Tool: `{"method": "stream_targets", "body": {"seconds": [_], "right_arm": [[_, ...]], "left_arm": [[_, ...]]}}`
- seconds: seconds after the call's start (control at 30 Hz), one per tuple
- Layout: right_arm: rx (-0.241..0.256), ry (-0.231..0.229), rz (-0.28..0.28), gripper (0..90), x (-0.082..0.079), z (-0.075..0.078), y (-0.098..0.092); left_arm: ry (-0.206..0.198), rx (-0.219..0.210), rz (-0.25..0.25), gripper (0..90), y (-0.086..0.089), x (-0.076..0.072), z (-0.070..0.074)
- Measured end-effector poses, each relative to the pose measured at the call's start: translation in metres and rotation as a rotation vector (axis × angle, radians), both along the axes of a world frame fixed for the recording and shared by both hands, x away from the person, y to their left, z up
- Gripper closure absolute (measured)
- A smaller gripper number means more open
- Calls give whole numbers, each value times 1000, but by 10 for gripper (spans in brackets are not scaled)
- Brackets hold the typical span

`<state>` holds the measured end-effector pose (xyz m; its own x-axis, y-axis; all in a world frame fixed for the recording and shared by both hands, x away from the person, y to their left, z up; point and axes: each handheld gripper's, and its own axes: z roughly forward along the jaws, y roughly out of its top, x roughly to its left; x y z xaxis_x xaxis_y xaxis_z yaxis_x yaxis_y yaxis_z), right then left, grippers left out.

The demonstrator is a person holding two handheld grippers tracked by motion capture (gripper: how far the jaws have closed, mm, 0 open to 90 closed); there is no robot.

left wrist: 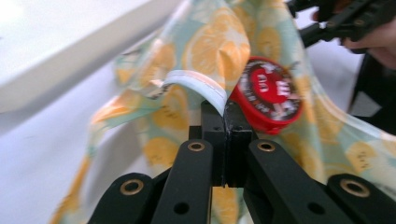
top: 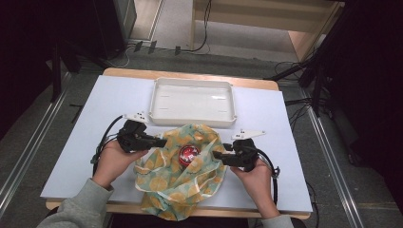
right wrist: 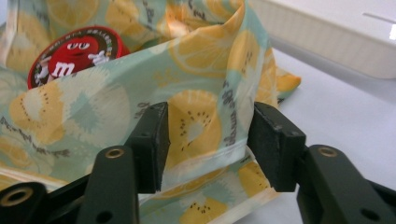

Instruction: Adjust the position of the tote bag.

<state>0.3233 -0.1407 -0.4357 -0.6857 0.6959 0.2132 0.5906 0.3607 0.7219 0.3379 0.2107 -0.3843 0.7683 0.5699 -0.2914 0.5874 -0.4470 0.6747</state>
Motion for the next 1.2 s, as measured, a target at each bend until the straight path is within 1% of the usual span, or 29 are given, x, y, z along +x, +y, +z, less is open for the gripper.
{"method": "stream_targets", "body": {"seconds": [0.03,0.07,0.1,0.13,0.17,0.2,0.23,0.27,0.3,0.33,0.37,0.4,0.43,0.5,0.53,0.57,0.67,0.7,0.77,0.8,0.83,0.87,0.93,0.97,1.0,1.03,1.1,1.17,1.2], "right_arm": [[-8,8,3,530,0,-1,1],[-8,8,3,530,0,-1,1],[-6,21,11,547,0,-3,1],[-6,25,13,554,0,-3,1],[-9,27,15,572,0,-4,1],[-6,32,20,590,0,-4,2],[-6,32,20,590,0,-4,2],[-4,35,23,611,0,-4,2],[-2,38,26,654,0,-4,2],[4,41,43,715,-1,-3,3],[3,43,47,732,-1,-3,2],[3,43,47,732,-1,-3,2],[-7,55,47,787,-2,-4,2],[-15,59,51,831,-3,-4,0],[-15,59,51,831,-3,-4,0],[-21,60,55,867,-5,-3,-3],[-31,55,58,880,-7,-2,-6],[-38,55,57,888,-9,-1,-9],[-51,55,52,900,-13,2,-15],[-51,55,52,900,-13,2,-15],[-55,58,40,900,-14,5,-20],[-56,45,40,900,-14,6,-22],[-53,41,34,900,-14,7,-24],[-49,42,25,900,-14,8,-26],[-68,34,19,900,-14,11,-28],[-74,31,16,900,-14,12,-28],[-77,20,17,900,-13,13,-30],[-77,13,12,900,-12,14,-32],[-79,17,9,900,-11,14,-32]], "left_arm": [[-12,11,21,900,5,2,1],[-12,11,21,900,5,2,1],[-10,2,35,900,11,5,2],[-10,2,35,900,11,5,2],[0,-21,47,900,17,10,0],[10,-34,54,900,20,12,-1],[10,-34,54,900,20,12,-1],[17,-43,56,900,23,15,-2],[26,-48,60,900,25,17,-3],[29,-48,65,900,28,20,-5],[34,-51,68,900,28,21,-5],[34,-51,68,900,28,21,-5],[34,-44,73,900,30,23,-6],[44,-36,78,900,33,28,-8],[44,-36,78,900,33,28,-8],[49,-14,82,900,35,32,-10],[60,-12,90,900,37,36,-12],[67,-7,89,900,39,39,-14],[81,-14,93,900,40,44,-17],[81,-14,93,900,40,44,-17],[82,-10,94,900,40,47,-18],[81,-3,83,900,37,50,-18],[81,-2,79,900,36,51,-18],[81,7,74,900,34,53,-18],[83,12,73,900,31,55,-18],[83,15,72,900,30,57,-18],[85,14,77,900,29,60,-18],[76,30,78,900,27,63,-19],[77,27,79,900,26,64,-20]]}}
